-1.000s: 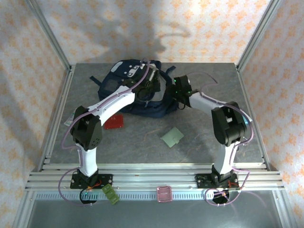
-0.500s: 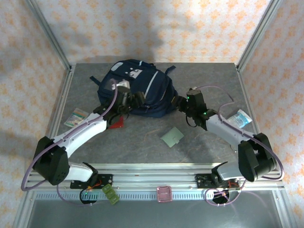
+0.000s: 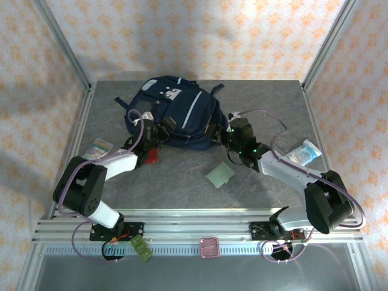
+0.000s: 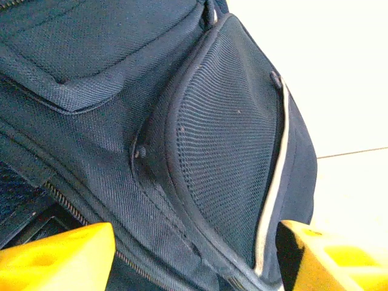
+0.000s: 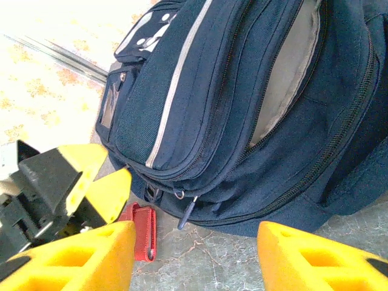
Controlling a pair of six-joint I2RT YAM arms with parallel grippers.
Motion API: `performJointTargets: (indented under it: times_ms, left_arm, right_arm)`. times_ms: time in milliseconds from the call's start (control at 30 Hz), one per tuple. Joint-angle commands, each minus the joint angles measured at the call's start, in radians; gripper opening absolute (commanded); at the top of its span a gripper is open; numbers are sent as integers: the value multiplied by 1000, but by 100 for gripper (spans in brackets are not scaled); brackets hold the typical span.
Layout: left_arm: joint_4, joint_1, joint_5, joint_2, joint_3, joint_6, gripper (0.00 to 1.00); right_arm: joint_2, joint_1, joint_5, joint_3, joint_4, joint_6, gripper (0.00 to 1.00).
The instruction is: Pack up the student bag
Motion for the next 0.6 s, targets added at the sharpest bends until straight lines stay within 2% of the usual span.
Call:
performJointTargets:
  times_ms: [0,200,400,567]
  left_arm:
    - [102,14,42,62,33,-36,71]
    - [129,13,49,52,-19,-84,75]
    - [87,13,16,-12,-75,-76,76]
    - [94,13,6,4,-79,-62,76]
  right_arm:
    - [-15,9,-3,-16,28,11,55]
    - [-15,10,1,-29,31,13,55]
    - [-3,11,-9,-29,44,14,55]
    - [2,12,-14,-26,52,16,55]
